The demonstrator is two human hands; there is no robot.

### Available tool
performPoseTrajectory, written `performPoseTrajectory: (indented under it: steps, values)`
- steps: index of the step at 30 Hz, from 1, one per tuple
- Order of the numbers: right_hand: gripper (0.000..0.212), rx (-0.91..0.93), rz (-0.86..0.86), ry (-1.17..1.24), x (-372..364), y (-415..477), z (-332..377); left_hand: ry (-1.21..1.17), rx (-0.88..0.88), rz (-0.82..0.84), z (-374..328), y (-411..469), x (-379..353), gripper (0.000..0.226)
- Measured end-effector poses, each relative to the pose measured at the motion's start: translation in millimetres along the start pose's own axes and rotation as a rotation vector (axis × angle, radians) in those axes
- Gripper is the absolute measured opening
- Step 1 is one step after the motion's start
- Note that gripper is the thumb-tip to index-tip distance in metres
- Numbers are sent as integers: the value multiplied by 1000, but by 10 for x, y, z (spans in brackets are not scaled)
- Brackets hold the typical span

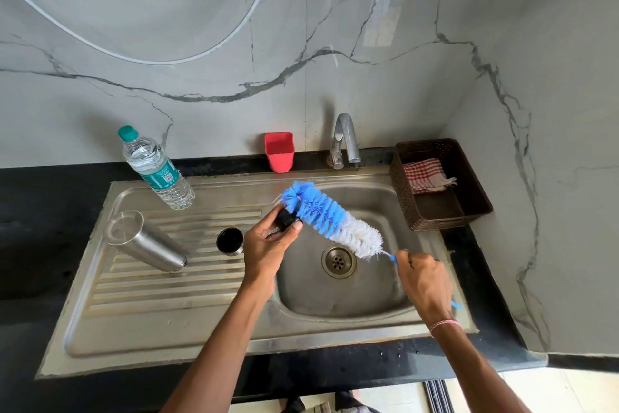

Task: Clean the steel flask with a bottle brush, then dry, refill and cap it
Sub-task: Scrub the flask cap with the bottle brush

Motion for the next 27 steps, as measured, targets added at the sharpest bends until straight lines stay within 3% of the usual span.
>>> performPoseTrajectory:
  steps: [3,8,15,22,27]
  values:
    - [44,21,-27,-65,-16,-63,218,21,-23,-23,43,-25,-82,60]
    - [47,-8,-32,-51,-125,-208,-2,-115,-56,-114,-27,55,59,34]
    - [46,-16,-30,-21,-197,-160,264,32,-16,-23,65,11,-54,44]
    - [47,-20,-2,24,-157,-296,-30,-94,-25,-35,-77,110,71,36]
    - [44,-23,12,43,-163,-163,210,96,-28,36,58,4,-88,43]
Point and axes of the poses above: each hand's wrist, its own y-axis towards the middle knuckle, its own x-axis out of the back of the hand, z = x × y, the point moved 2 cm from there along y, towards the middle knuckle, and after that the axes turned 7 degrees about x, right-handed, at the moved point
